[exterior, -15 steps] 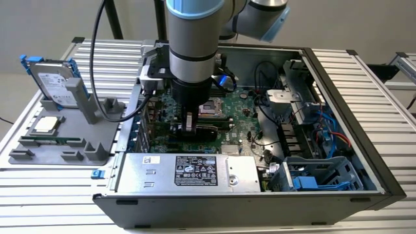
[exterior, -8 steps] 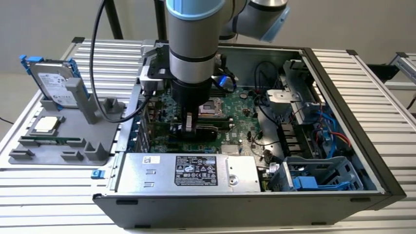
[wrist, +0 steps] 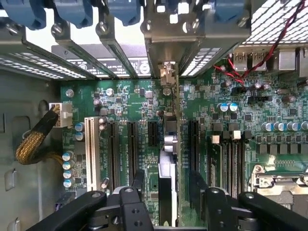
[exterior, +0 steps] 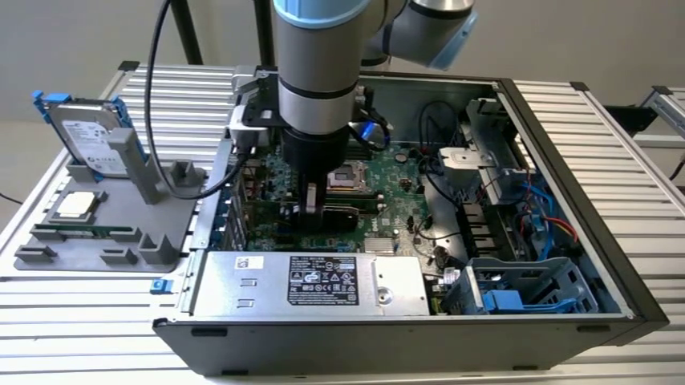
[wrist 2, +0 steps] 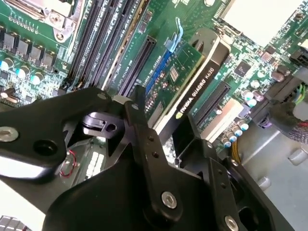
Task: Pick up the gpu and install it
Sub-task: 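Insert the gpu into the slot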
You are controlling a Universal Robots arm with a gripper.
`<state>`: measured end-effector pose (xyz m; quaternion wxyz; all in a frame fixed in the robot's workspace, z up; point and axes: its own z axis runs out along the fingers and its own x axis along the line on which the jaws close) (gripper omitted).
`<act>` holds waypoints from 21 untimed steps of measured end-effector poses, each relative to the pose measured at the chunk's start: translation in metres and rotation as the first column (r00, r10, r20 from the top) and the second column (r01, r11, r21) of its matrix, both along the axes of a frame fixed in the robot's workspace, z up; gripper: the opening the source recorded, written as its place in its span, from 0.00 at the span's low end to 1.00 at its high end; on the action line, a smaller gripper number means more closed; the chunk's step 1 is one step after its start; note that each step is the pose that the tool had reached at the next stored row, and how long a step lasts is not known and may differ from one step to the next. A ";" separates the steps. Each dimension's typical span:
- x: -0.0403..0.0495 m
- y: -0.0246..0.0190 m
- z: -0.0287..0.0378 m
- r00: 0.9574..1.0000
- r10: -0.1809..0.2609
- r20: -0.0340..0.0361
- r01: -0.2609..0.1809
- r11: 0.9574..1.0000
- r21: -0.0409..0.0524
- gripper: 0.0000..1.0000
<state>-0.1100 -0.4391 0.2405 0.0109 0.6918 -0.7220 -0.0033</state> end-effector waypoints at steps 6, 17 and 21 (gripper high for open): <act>0.0000 0.0000 0.0273 1.000 0.000 0.000 0.000 1.000 0.000 1.00; -0.0001 0.0000 0.0384 1.000 0.000 0.001 0.000 1.000 0.000 0.00; 0.0000 0.0000 0.0385 1.000 0.000 0.001 0.000 1.000 0.000 0.00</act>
